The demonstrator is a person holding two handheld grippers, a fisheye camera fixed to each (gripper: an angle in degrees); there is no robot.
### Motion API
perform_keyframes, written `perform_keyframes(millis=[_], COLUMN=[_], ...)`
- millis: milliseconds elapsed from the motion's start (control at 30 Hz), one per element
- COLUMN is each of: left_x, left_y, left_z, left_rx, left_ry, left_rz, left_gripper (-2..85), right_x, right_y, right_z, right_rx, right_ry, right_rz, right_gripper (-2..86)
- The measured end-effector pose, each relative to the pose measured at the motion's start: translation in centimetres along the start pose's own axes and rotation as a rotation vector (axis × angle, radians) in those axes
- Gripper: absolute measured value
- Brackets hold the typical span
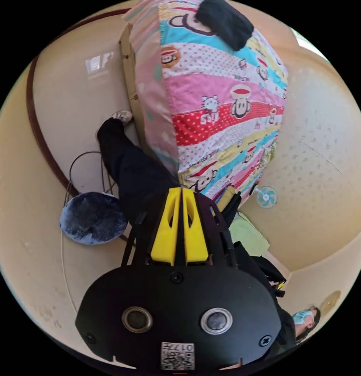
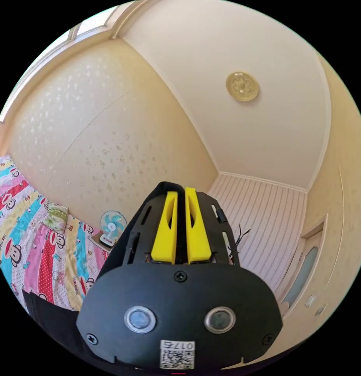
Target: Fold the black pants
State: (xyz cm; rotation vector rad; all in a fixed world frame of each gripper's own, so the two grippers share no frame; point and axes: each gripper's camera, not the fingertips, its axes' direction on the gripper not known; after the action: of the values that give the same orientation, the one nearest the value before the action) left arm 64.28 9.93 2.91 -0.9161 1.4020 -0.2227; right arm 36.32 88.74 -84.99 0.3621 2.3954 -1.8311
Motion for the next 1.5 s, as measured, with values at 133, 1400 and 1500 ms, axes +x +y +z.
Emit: perform_keyframes(millis=[133, 1400, 1500], left_x=[7.2, 44.4, 49.2], left_y=[-2.1, 17.0, 22.7], left_z=[-1.1, -15.8, -13.7], left_rx=[-0.039, 0.288, 0.187], left_ry=[0.234, 1.465, 1.575], left_rz=[0.348, 1.311, 1.479], left_gripper=[0.4, 4.8, 4.7], right_x=[-2.2, -26.1, -25.7], right_y=[-6.9, -11.4, -6.5], right_z=[-6.4, -30.5, -29.6], right_rx=[0.128, -0.091, -0.294], right_ry=[0.010, -1.207, -1.237], right_rz=[0.004, -0.271, -0.207], right_gripper=[3.7, 8.9, 12.7])
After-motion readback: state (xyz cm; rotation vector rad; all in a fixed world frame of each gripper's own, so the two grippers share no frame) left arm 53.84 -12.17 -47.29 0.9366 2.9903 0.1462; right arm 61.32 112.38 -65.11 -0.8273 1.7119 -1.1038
